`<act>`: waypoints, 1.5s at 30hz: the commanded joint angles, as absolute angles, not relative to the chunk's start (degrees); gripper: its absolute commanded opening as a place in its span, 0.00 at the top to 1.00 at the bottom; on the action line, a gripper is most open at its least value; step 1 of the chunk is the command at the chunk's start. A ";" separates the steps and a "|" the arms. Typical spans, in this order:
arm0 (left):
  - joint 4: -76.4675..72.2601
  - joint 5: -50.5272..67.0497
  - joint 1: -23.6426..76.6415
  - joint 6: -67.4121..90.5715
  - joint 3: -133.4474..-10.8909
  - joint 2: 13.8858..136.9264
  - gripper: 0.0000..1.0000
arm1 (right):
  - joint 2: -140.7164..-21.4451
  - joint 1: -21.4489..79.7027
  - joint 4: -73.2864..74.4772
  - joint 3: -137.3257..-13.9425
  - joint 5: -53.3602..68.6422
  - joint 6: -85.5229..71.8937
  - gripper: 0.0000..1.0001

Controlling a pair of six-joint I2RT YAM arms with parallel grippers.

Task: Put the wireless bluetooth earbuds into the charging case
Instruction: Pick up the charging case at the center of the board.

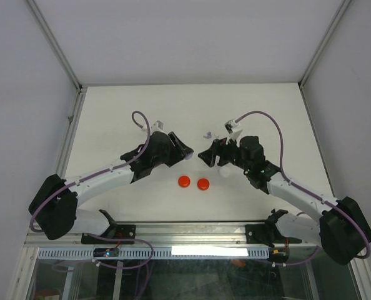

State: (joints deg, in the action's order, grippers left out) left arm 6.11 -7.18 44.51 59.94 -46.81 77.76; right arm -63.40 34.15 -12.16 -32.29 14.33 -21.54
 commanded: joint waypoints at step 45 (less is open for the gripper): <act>-10.10 -15.09 46.82 88.60 -36.27 66.82 0.55 | -76.46 51.86 -48.84 -30.98 -10.66 -18.62 0.66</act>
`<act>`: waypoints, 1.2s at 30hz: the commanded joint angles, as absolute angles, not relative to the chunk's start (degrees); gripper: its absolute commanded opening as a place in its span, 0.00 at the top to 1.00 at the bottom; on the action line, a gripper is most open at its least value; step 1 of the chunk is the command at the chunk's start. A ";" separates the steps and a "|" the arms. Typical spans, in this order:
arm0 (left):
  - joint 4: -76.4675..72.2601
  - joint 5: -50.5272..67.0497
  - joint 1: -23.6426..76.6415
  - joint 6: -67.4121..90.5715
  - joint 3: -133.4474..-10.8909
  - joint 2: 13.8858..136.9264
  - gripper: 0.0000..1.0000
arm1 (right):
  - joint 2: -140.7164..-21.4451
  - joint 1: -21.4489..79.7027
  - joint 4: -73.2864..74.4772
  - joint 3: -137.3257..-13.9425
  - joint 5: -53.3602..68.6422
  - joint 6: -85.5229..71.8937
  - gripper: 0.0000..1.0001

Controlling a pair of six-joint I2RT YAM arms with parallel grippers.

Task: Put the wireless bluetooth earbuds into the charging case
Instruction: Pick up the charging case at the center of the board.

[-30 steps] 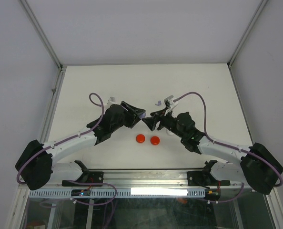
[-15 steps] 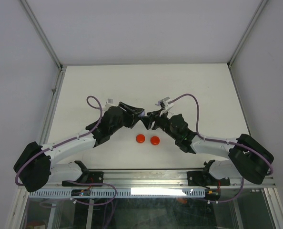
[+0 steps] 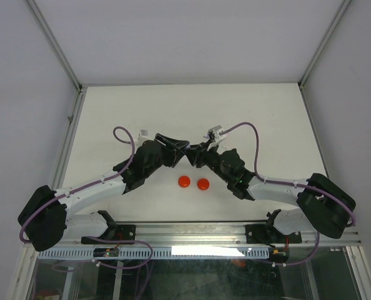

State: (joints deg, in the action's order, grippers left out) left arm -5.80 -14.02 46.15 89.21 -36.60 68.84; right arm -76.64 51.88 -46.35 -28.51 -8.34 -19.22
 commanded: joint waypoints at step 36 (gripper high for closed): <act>-14.05 21.48 46.64 -2.82 -33.32 46.35 0.21 | -56.47 38.68 3.75 -52.00 46.18 8.77 0.95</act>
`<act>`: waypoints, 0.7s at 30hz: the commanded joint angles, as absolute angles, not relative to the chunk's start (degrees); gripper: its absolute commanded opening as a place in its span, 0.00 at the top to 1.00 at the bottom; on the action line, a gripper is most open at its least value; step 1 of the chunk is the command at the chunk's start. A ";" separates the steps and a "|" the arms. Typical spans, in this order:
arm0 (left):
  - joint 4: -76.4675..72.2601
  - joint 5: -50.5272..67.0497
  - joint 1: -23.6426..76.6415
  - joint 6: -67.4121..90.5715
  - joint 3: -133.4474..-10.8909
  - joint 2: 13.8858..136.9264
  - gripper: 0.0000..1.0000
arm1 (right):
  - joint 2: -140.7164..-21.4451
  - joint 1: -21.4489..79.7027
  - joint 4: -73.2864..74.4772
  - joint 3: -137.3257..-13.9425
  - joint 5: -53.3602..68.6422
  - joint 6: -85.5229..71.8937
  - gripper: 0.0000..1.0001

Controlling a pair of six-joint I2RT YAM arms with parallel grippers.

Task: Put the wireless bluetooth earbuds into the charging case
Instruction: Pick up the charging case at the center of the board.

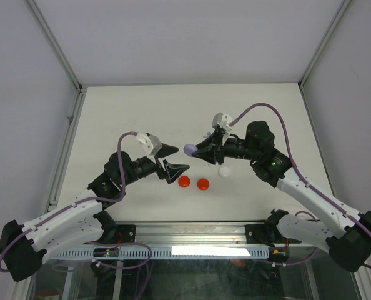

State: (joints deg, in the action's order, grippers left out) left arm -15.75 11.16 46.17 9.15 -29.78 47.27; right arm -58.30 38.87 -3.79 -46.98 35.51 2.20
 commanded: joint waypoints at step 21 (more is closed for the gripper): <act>-11.93 33.62 46.62 -7.26 -38.14 50.55 0.62 | -57.58 38.85 9.54 -55.07 54.31 13.80 0.95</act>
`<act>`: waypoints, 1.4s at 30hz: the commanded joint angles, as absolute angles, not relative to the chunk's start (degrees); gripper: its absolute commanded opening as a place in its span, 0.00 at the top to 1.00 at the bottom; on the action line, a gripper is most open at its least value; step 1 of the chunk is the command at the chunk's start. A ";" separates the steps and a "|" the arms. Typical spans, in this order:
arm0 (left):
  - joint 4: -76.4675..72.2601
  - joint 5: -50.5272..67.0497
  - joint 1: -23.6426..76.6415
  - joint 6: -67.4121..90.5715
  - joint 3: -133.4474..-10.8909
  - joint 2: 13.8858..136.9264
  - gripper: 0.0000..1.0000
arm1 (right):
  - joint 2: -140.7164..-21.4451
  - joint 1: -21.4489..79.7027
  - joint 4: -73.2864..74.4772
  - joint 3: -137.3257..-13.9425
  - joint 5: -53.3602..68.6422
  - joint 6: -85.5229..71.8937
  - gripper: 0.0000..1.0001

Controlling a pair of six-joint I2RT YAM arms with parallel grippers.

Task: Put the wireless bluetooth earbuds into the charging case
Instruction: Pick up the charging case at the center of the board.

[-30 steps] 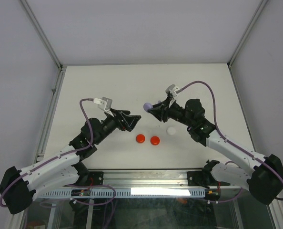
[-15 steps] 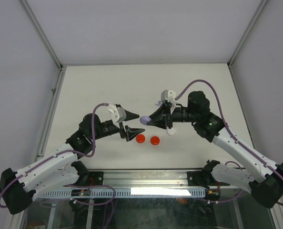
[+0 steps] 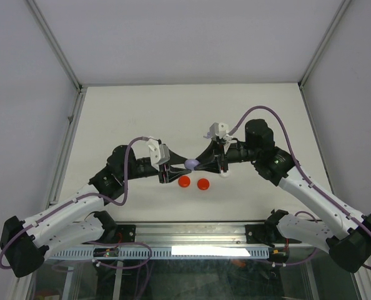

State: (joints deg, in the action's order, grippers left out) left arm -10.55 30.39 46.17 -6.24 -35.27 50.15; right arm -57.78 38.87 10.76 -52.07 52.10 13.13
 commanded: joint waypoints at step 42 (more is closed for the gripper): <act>-19.22 2.59 48.33 -3.33 -32.44 50.16 1.00 | -54.70 38.89 2.07 -53.96 24.15 -15.20 0.24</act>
State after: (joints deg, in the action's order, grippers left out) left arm -13.74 15.25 46.72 -2.15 -33.67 50.24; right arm -55.53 38.65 5.98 -52.38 35.64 -1.80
